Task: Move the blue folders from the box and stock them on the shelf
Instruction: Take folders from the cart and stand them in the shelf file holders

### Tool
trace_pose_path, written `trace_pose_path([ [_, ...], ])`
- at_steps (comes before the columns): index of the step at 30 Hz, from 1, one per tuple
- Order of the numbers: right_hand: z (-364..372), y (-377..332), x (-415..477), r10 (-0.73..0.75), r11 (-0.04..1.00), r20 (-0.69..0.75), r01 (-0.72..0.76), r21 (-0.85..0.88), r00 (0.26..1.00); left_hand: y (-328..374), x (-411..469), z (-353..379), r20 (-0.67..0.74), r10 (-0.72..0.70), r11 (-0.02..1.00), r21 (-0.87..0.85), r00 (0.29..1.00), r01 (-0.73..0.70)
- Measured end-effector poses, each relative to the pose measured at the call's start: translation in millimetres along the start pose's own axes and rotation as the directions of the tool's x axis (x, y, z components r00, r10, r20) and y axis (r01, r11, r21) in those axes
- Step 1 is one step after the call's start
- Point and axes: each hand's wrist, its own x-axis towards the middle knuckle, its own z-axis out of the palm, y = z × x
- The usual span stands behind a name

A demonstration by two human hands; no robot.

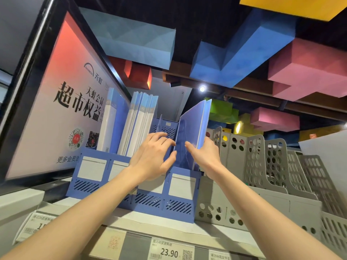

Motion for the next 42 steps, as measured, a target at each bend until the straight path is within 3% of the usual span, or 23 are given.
trace_pose_path([
  [4, -17.7, 2.9, -7.8, 0.053, 0.999, 0.206, -0.051, -0.012, 0.977, 1.0, -0.4, -0.7, 0.004, 0.010, 1.000, 0.008, 1.000, -0.010],
  [8, -38.8, 7.1, -12.4, 0.108, 0.929, 0.367, -0.226, 0.294, 0.924, 6.5, 1.2, -9.3, 0.026, -0.020, 0.999, -0.038, 0.999, 0.021],
  [10, -48.7, 8.6, -15.4, 0.136, 0.863, 0.383, -0.299, 0.407, 0.914, 19.8, 5.4, -15.3, 0.065, -0.104, 0.980, -0.165, 0.992, 0.113],
  [14, -52.2, 11.1, -20.0, 0.191, 0.845, 0.374, -0.346, 0.407, 0.908, 46.0, 20.6, -16.5, 0.332, -0.254, 0.888, -0.292, 0.908, 0.355],
  [17, -50.1, 10.2, -25.5, 0.156, 0.861, 0.360, -0.305, 0.407, 0.920, 49.9, 27.3, -15.1, 0.453, -0.236, 0.837, -0.354, 0.860, 0.417],
  [20, -47.7, 3.6, -27.7, 0.073, 0.853, 0.367, -0.249, 0.459, 0.927, 40.4, 28.7, -18.3, 0.510, -0.118, 0.781, -0.482, 0.852, 0.397],
  [23, -39.2, -9.8, -26.0, 0.027, 0.812, 0.385, -0.245, 0.530, 0.923, 24.6, 27.6, -23.7, 0.497, -0.083, 0.783, -0.504, 0.864, 0.364],
  [26, -23.2, -13.2, -25.3, 0.024, 0.775, 0.370, -0.251, 0.580, 0.929, 10.8, 23.4, -29.4, 0.429, -0.148, 0.773, -0.512, 0.891, 0.375],
  [33, -16.5, -0.3, -29.4, 0.019, 0.799, 0.394, -0.251, 0.546, 0.919, 16.9, 17.3, -31.5, 0.365, -0.222, 0.646, -0.640, 0.904, 0.417],
  [38, -22.3, -4.8, -34.5, -0.039, 0.820, 0.409, -0.205, 0.534, 0.912, 18.4, 8.5, -25.5, 0.401, -0.165, 0.623, -0.665, 0.901, 0.410],
  [42, -19.1, -5.1, -39.7, -0.048, 0.869, 0.341, -0.129, 0.477, 0.939, 18.2, 8.3, -25.9, 0.412, -0.157, 0.615, -0.670, 0.898, 0.415],
])
